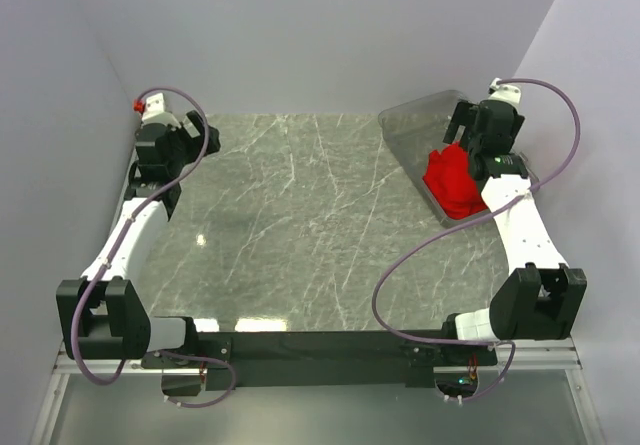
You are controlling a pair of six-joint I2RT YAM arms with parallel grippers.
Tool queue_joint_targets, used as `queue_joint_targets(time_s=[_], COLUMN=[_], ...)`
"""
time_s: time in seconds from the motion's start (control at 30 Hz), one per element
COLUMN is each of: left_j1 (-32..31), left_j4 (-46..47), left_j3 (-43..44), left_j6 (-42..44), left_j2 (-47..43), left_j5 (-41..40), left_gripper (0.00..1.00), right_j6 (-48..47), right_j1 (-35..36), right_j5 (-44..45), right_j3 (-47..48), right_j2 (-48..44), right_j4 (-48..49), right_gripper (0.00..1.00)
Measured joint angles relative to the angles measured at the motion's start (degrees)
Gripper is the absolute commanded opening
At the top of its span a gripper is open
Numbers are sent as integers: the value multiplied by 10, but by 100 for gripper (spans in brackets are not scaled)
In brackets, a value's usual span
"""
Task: Fold and stack the t-shirts
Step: Grab the tshirt from the pile
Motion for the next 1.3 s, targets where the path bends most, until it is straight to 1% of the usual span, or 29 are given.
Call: queue_joint_targets(time_s=[0.1, 0.2, 0.37, 0.47, 0.57, 0.7, 0.87, 0.97, 1.07, 1.13, 1.3], left_j1=[0, 0, 0, 0, 0, 0, 0, 0, 0, 0, 0], left_j4=[-2, -1, 1, 1, 4, 4, 5, 8, 10, 12, 14], left_j3=[28, 51, 56, 54, 47, 25, -1, -15, -24, -30, -34], left_j6=[0, 0, 0, 0, -1, -6, -12, -15, -17, -20, -27], left_j2=[0, 0, -3, -3, -5, -17, -38, -50, -53, -53, -53], left_j5=[-6, -10, -7, 0, 14, 28, 36, 38, 41, 41, 42], left_gripper=[99, 99, 99, 99, 100, 99, 99, 99, 99, 99, 99], right_j6=[-14, -56, -134, -177, -199, -194, -151, -134, -125, -116, -107], right_j1=[0, 2, 37, 51, 47, 23, -45, -76, -86, -91, -111], right_j5=[-28, -76, -94, -130, -177, -232, -278, -285, -284, -286, -309], right_j3=[2, 3, 11, 69, 125, 128, 166, 180, 177, 167, 151], right_j2=[0, -2, -6, 16, 40, 44, 93, 127, 144, 146, 159], right_j4=[-15, -17, -22, -73, -105, -121, -144, -144, -141, -127, -96], right_gripper=[100, 100, 100, 100, 100, 100, 100, 100, 100, 97, 100])
